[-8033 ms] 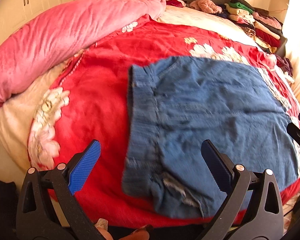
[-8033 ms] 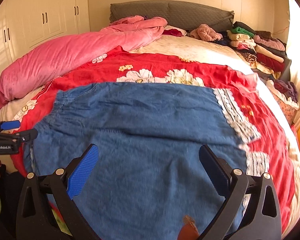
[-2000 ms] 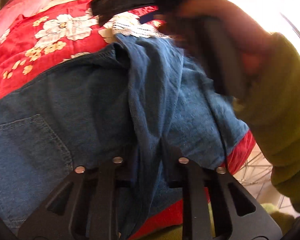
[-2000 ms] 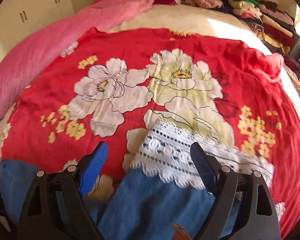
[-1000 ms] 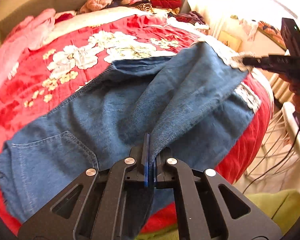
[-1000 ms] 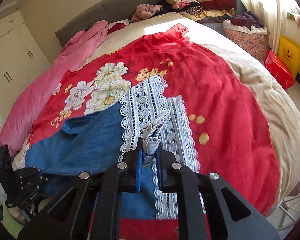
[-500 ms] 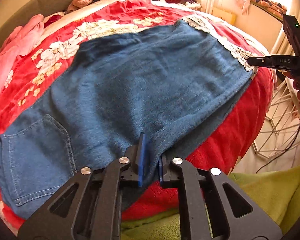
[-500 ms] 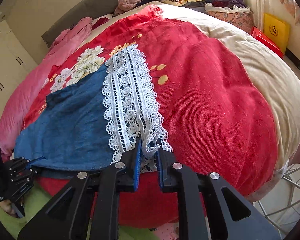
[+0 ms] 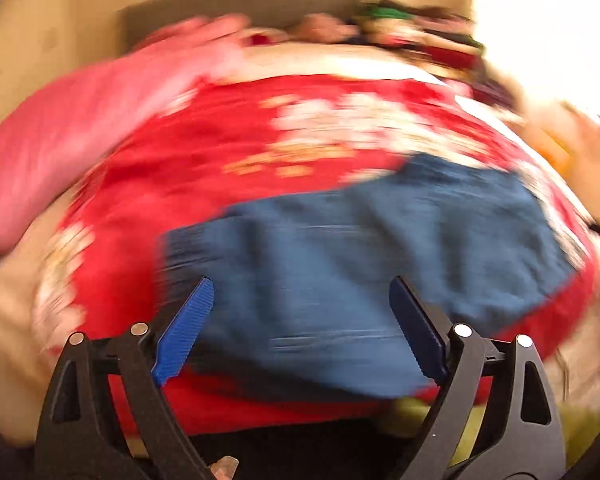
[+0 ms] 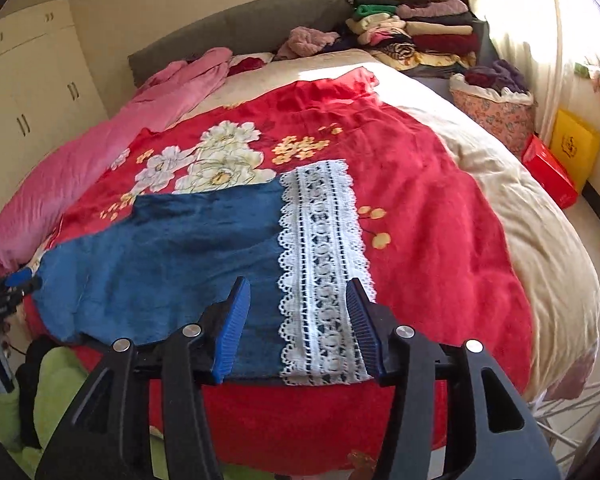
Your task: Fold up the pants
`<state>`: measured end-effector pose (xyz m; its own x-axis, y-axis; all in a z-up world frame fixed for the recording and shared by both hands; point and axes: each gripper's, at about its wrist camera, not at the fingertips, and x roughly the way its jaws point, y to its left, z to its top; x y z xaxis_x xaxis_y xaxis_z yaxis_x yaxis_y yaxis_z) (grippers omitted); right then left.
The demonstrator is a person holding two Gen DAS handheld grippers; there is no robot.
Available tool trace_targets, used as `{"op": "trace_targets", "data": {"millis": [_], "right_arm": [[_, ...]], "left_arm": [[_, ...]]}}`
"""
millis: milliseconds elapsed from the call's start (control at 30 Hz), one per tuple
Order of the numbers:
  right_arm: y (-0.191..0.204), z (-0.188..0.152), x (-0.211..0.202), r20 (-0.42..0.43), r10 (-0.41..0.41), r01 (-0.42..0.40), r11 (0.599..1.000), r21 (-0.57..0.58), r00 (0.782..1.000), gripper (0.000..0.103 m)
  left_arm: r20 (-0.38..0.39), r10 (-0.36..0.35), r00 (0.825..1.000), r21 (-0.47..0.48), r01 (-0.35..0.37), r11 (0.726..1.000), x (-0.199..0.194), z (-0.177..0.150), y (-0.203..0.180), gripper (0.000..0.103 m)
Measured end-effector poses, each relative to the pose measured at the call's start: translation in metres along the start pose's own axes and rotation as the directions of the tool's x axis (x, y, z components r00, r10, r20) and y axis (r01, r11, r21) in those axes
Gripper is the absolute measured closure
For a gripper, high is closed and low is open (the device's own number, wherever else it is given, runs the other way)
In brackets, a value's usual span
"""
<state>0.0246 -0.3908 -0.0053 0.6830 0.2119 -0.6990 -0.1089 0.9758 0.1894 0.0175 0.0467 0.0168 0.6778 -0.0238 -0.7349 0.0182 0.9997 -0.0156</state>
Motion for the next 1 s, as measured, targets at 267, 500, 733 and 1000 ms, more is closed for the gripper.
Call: {"op": "trace_targets", "data": {"millis": [267, 500, 733, 1000], "right_arm": [[-0.014, -0.016, 0.036, -0.121, 0.005, 0.001, 0.999, 0.049, 0.993, 0.054], [-0.018, -0.021, 0.036, -0.134, 0.021, -0.013, 0.998, 0.060, 0.991, 0.054], [-0.013, -0.017, 0.030, -0.121, 0.013, -0.008, 0.999, 0.038, 0.993, 0.054], [0.010, -0.012, 0.028, -0.092, 0.089, -0.090, 0.996, -0.009, 0.992, 0.054]], "left_arm": [[-0.104, -0.077, 0.992, -0.208, 0.054, 0.977, 0.046, -0.002, 0.047, 0.047], [-0.027, 0.004, 1.000, -0.174, -0.009, 0.985, 0.035, 0.022, 0.055, 0.064], [-0.048, 0.038, 0.998, -0.191, -0.046, 0.981, 0.031, 0.010, 0.066, 0.046], [0.103, -0.051, 0.993, 0.019, 0.049, 0.999, -0.005, 0.023, -0.022, 0.027]]}}
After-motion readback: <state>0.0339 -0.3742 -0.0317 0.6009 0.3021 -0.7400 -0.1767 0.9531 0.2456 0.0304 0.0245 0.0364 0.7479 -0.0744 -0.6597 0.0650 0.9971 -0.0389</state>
